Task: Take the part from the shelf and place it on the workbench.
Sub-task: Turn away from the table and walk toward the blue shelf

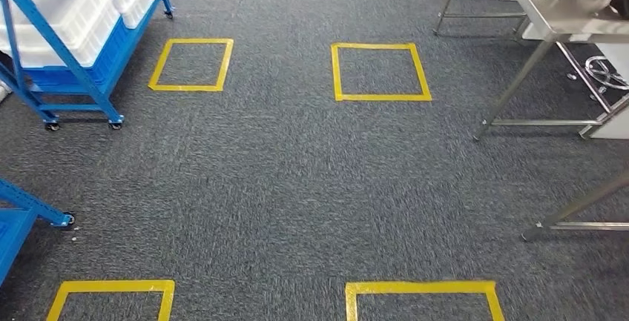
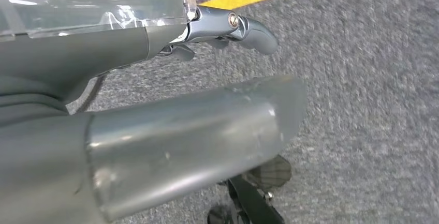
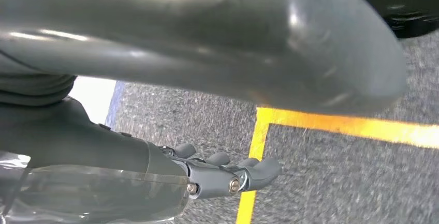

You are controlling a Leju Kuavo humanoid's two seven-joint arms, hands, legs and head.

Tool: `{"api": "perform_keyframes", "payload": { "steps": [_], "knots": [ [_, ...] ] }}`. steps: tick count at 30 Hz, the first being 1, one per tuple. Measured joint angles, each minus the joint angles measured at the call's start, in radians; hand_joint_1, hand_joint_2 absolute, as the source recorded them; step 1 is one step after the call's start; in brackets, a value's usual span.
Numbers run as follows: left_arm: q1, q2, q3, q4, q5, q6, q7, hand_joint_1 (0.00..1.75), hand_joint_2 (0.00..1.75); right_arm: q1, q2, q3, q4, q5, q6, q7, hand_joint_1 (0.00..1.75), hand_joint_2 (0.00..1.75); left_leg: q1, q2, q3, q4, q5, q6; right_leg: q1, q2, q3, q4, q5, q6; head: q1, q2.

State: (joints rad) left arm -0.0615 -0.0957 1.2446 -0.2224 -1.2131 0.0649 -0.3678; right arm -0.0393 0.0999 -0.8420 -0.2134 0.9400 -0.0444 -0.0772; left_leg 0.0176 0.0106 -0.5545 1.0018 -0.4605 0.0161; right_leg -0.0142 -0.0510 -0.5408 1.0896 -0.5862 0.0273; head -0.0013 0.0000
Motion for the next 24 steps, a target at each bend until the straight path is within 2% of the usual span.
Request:
{"api": "perform_keyframes", "payload": {
  "steps": [1, 2, 3, 4, 5, 6, 8, 9, 10, 12, 13, 14, 16, 17, 18, 19, 20, 21, 22, 24],
  "knots": [
    [-0.002, 0.0, 0.0, 0.0, 0.0, 0.0, -0.001, 0.0, 0.0, 0.002, 0.0, -0.001, 0.0, 0.0, 0.0, 0.0, 0.0, 0.0, -0.001, -0.01, -0.003, -0.001, 0.002, 0.004, 0.0, 0.027, -0.032, 0.066, -0.036, 0.001, 0.002, 0.0],
    [-0.003, 0.0, 0.0, 0.0, -0.001, 0.0, -0.001, 0.0, 0.0, 0.004, 0.0, -0.002, 0.001, 0.0, 0.0, 0.0, 0.0, 0.0, -0.002, -0.02, -0.005, -0.001, 0.004, 0.006, 0.0, 0.04, -0.066, 0.134, -0.065, 0.001, 0.002, 0.0],
    [-0.003, 0.0, 0.0, 0.0, -0.001, 0.0, -0.001, 0.0, 0.0, 0.006, 0.0, -0.002, 0.001, 0.0, 0.0, 0.001, 0.0, 0.0, -0.003, -0.033, -0.006, 0.0, 0.005, 0.007, 0.0, 0.046, -0.092, 0.184, -0.078, 0.001, 0.002, 0.0],
    [-0.003, 0.0, 0.0, 0.0, -0.001, 0.0, -0.002, 0.0, 0.0, 0.007, 0.0, -0.003, 0.001, 0.0, 0.0, 0.001, 0.0, 0.0, -0.004, -0.046, -0.006, 0.0, 0.005, 0.007, 0.0, 0.049, -0.103, 0.199, -0.07, 0.0, 0.002, 0.0],
    [-0.002, 0.0, 0.0, 0.0, -0.001, 0.0, -0.002, 0.0, 0.0, 0.008, 0.0, -0.004, 0.001, 0.0, 0.0, 0.001, 0.0, 0.0, -0.004, -0.06, -0.005, 0.0, 0.005, 0.007, 0.0, 0.052, -0.095, 0.174, -0.041, -0.003, 0.002, 0.0],
    [-0.002, -0.001, 0.0, 0.0, -0.001, 0.0, -0.003, 0.0, 0.0, 0.009, 0.0, -0.005, 0.001, 0.0, 0.0, 0.001, 0.0, 0.0, -0.004, -0.074, -0.003, 0.001, 0.005, 0.006, 0.0, 0.061, -0.071, 0.115, 0.0, -0.007, 0.002, 0.0],
    [-0.003, -0.006, 0.0, 0.0, -0.001, -0.001, -0.004, 0.0, 0.0, 0.01, -0.002, -0.008, 0.001, 0.002, 0.0, 0.001, 0.0, 0.0, -0.005, -0.099, -0.004, 0.004, 0.005, 0.0, 0.0, 0.106, -0.016, -0.02, 0.065, -0.017, 0.002, 0.0],
    [-0.003, -0.008, 0.0, 0.0, -0.002, -0.002, -0.004, 0.0, 0.0, 0.01, -0.002, -0.009, 0.001, 0.003, 0.0, 0.001, 0.0, 0.0, -0.004, -0.11, -0.007, 0.005, 0.006, -0.005, 0.001, 0.123, 0.0, -0.061, 0.08, -0.021, 0.002, 0.0],
    [-0.003, -0.009, 0.0, 0.0, -0.002, -0.002, -0.005, 0.0, 0.0, 0.009, -0.003, -0.009, 0.001, 0.003, 0.0, 0.001, 0.0, 0.0, -0.002, -0.12, -0.011, 0.005, 0.008, -0.013, 0.002, 0.131, 0.006, -0.078, 0.082, -0.025, 0.002, 0.0],
    [0.0, -0.01, 0.0, 0.0, -0.002, -0.002, -0.005, 0.0, 0.0, 0.005, -0.004, -0.01, 0.001, 0.003, 0.0, 0.001, 0.0, 0.0, 0.001, -0.135, -0.017, 0.002, 0.012, -0.027, 0.003, 0.11, 0.011, -0.089, 0.086, -0.033, 0.002, 0.0],
    [0.002, -0.011, 0.0, 0.0, -0.002, -0.003, -0.005, 0.0, 0.0, 0.004, -0.004, -0.01, 0.001, 0.003, 0.0, 0.001, 0.0, 0.0, 0.001, -0.12, -0.021, 0.008, 0.008, -0.031, 0.003, 0.099, 0.015, -0.098, 0.09, -0.039, 0.001, 0.0],
    [0.003, -0.012, 0.0, 0.0, -0.002, -0.003, -0.006, 0.0, 0.0, 0.005, -0.004, -0.01, 0.001, 0.003, 0.0, 0.001, 0.0, 0.0, 0.0, -0.095, -0.031, 0.029, -0.006, -0.033, 0.002, 0.085, 0.02, -0.107, 0.095, -0.046, -0.001, 0.0],
    [0.0, -0.013, 0.0, 0.0, -0.002, -0.003, -0.006, 0.0, 0.0, 0.009, -0.004, -0.01, 0.001, 0.003, 0.0, 0.001, 0.0, 0.0, -0.001, -0.038, -0.081, 0.134, -0.065, -0.037, 0.003, 0.055, 0.026, -0.117, 0.098, -0.055, -0.005, 0.0],
    [-0.002, -0.013, 0.0, 0.0, -0.002, -0.003, -0.006, 0.0, 0.0, 0.011, -0.004, -0.01, 0.001, 0.003, 0.0, 0.001, 0.0, 0.0, 0.001, -0.027, -0.115, 0.204, -0.098, -0.041, 0.005, 0.039, 0.026, -0.117, 0.097, -0.058, -0.006, 0.0],
    [-0.002, -0.013, 0.0, 0.0, -0.002, -0.003, -0.006, 0.0, 0.0, 0.012, -0.004, -0.01, 0.001, 0.003, 0.0, 0.001, 0.0, 0.0, 0.003, -0.023, -0.142, 0.261, -0.118, -0.044, 0.006, 0.024, 0.026, -0.117, 0.096, -0.058, -0.006, 0.0],
    [0.0, -0.013, 0.0, 0.0, -0.002, -0.003, -0.006, 0.0, 0.0, 0.012, -0.004, -0.011, 0.001, 0.003, 0.0, 0.001, 0.0, 0.0, 0.006, -0.02, -0.153, 0.287, -0.119, -0.048, 0.006, 0.011, 0.026, -0.116, 0.095, -0.057, -0.006, 0.0],
    [0.001, -0.013, 0.0, 0.0, -0.002, -0.003, -0.006, 0.0, 0.0, 0.011, -0.004, -0.011, 0.001, 0.003, 0.0, 0.001, 0.0, 0.0, 0.009, -0.016, -0.144, 0.272, -0.101, -0.052, 0.005, 0.0, 0.027, -0.115, 0.092, -0.054, -0.006, 0.0],
    [0.003, -0.013, 0.0, 0.0, -0.002, -0.003, -0.006, 0.0, 0.0, 0.011, -0.004, -0.011, 0.001, 0.003, 0.0, 0.001, 0.0, 0.0, 0.012, -0.008, -0.114, 0.217, -0.069, -0.055, 0.004, -0.012, 0.03, -0.113, 0.089, -0.049, -0.006, 0.0],
    [0.003, -0.013, 0.0, 0.0, -0.002, -0.003, -0.006, 0.0, 0.0, 0.01, -0.004, -0.011, 0.001, 0.003, 0.0, 0.001, 0.0, 0.0, 0.014, 0.015, -0.077, 0.144, -0.039, -0.059, 0.004, -0.023, 0.031, -0.108, 0.084, -0.043, -0.007, 0.0],
    [0.0, -0.016, 0.0, 0.0, -0.002, -0.003, -0.006, 0.0, 0.0, 0.01, -0.007, -0.011, 0.002, 0.004, 0.0, 0.001, 0.0, 0.0, 0.013, 0.049, -0.023, 0.039, -0.006, -0.053, 0.008, -0.042, 0.033, -0.094, 0.07, -0.028, -0.007, 0.0]
  ]
}}
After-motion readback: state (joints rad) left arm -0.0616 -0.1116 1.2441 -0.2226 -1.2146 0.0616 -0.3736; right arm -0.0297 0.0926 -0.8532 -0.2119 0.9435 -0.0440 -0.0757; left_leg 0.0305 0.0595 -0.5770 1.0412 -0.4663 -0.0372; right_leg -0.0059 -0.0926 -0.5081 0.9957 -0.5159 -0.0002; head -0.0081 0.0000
